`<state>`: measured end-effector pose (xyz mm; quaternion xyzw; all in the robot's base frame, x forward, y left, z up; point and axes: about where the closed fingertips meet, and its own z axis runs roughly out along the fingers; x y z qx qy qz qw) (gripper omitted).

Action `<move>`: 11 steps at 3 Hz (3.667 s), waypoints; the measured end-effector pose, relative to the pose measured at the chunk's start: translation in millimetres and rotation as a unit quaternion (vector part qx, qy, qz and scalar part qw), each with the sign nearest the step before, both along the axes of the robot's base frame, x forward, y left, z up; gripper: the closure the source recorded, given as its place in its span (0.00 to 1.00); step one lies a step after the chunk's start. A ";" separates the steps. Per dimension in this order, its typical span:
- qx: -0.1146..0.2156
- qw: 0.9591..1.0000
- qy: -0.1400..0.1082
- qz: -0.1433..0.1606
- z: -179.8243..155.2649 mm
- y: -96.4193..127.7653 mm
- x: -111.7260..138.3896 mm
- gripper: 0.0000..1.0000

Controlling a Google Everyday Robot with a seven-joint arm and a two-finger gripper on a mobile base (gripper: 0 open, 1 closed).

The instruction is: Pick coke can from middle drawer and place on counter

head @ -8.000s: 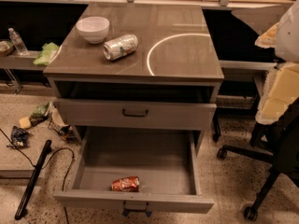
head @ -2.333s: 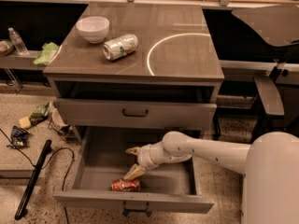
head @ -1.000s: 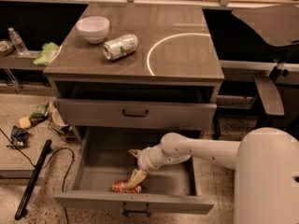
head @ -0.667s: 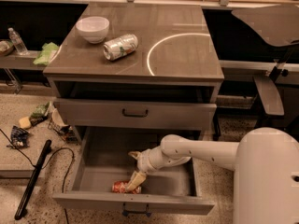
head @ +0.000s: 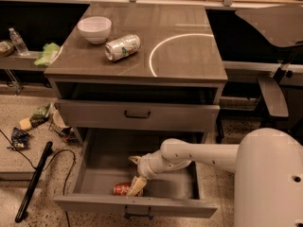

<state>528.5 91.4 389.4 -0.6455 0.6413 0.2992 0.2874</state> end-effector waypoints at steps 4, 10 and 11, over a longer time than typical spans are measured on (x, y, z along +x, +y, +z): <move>-0.001 1.000 0.007 -0.003 1.5 10.4 -12.3 0.72; -0.015 0.999 0.020 -0.026 -1.6 23.1 -19.3 0.27; -0.038 0.996 0.041 -0.074 -19.8 38.1 -25.8 0.42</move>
Offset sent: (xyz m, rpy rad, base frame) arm -0.0401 0.0334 -0.0325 -0.0437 0.0399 -0.0736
